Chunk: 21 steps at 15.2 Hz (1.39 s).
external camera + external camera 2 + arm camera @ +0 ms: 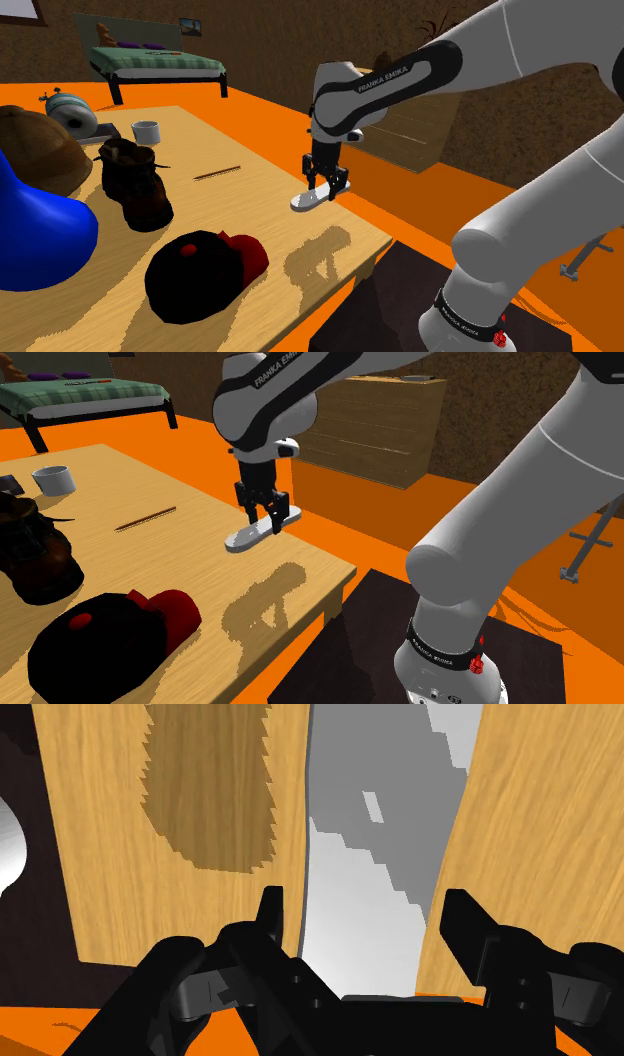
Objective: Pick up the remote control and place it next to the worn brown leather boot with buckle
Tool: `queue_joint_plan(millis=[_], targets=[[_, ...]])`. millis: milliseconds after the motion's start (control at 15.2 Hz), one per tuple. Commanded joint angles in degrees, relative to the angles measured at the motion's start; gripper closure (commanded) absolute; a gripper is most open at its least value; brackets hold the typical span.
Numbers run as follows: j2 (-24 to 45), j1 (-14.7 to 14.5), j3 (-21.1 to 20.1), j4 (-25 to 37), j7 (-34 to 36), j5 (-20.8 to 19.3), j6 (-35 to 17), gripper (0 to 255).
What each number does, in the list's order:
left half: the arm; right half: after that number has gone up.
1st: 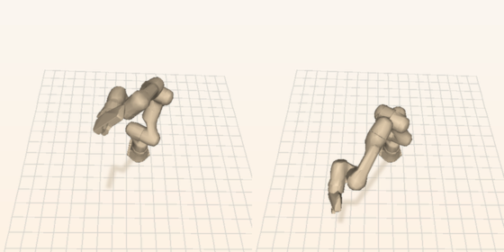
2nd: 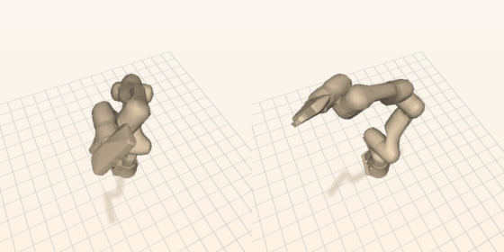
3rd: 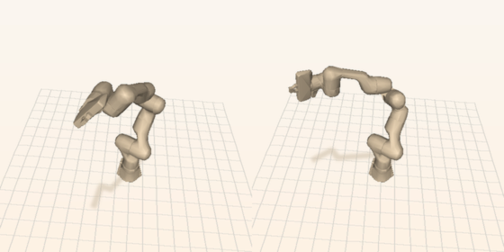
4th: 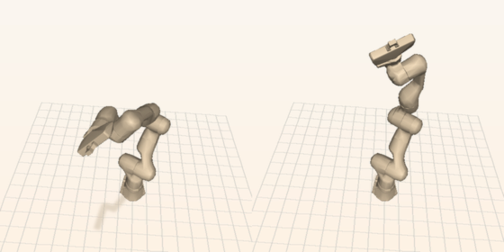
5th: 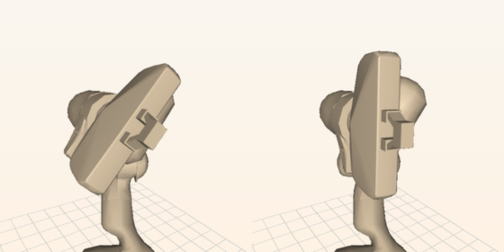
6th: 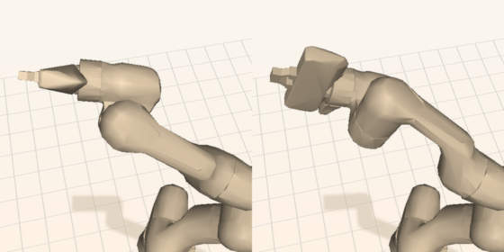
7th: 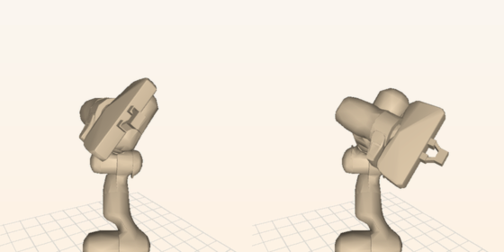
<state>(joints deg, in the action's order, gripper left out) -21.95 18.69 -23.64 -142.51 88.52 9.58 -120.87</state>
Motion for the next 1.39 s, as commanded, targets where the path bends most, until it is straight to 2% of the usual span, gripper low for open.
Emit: queue_joint_plan(millis=[0,1320], targets=[[-0.76,-0.09,0.2,1.07,0.02,0.07,1.82,255],[-4.47,0.2,2.56,13.62,-0.33,-0.61,18.01,255]])
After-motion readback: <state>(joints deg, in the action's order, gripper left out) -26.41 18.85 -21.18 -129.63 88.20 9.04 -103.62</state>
